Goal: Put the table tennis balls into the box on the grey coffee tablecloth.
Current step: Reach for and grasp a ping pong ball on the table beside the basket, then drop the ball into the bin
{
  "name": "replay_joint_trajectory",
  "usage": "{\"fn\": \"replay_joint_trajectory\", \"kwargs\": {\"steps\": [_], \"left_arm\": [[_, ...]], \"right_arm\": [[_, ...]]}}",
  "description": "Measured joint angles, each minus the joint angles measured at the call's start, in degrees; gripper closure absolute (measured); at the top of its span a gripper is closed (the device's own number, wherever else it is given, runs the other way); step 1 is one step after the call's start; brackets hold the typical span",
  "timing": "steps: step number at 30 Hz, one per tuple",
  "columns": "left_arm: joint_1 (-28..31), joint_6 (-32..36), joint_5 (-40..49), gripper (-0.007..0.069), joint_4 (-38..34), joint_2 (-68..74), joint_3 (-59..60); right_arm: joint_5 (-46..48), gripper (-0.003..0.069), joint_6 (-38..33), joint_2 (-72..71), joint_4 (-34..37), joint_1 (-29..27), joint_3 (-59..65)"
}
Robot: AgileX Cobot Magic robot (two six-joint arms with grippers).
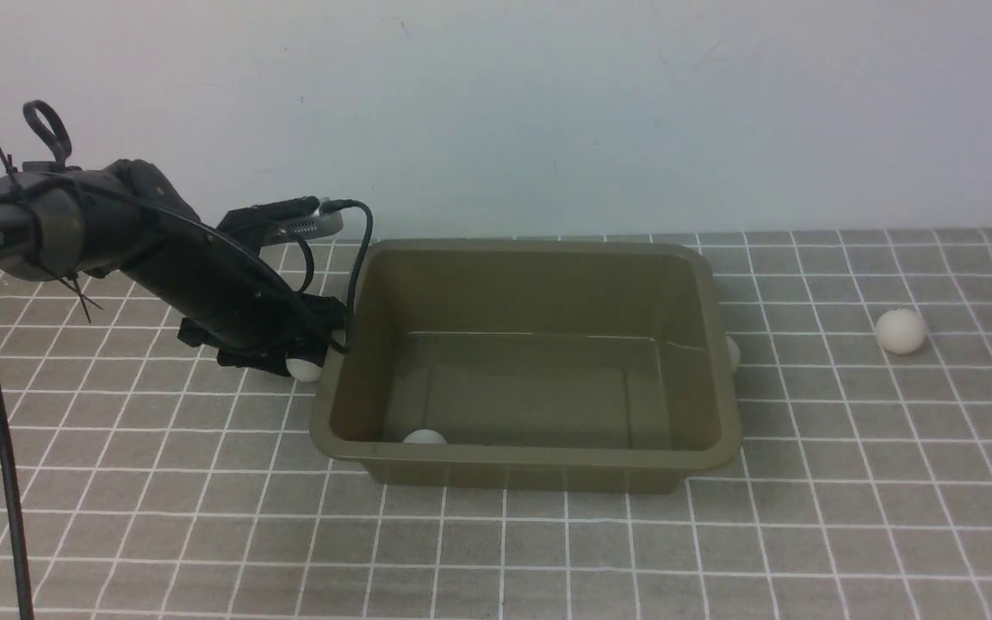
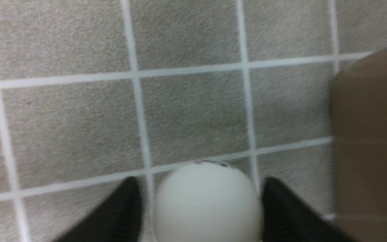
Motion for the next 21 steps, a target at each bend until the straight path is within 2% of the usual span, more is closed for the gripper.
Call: {"fn": "replay_joint_trajectory", "kwargs": {"steps": [5,10,14,21], "left_arm": [[0.96,-0.68,6.53,0.0272,5.66,-3.94,-2.33],[1.2,-1.09,13.31,0.0272,2.24,-13.0,-6.98],[-2.99,3.13,16.3,0.0272,-2.23,-16.01,-7.98],[-12.54,5.25,17.09,0.0267,-0.15,-10.64,-7.93]], "right_arm": [[-1.14,0.0668,0.0,0.0,-0.06,0.0,0.0],[-4.78,0.0668,1.96,2.18,-3.15,0.0,-1.05],[-5.86,0.0668,2.54,8.61,-5.58,0.0,-5.04],[-7.64,0.0652,2.99,26.96,-10.37,0.0,-14.63]]}}
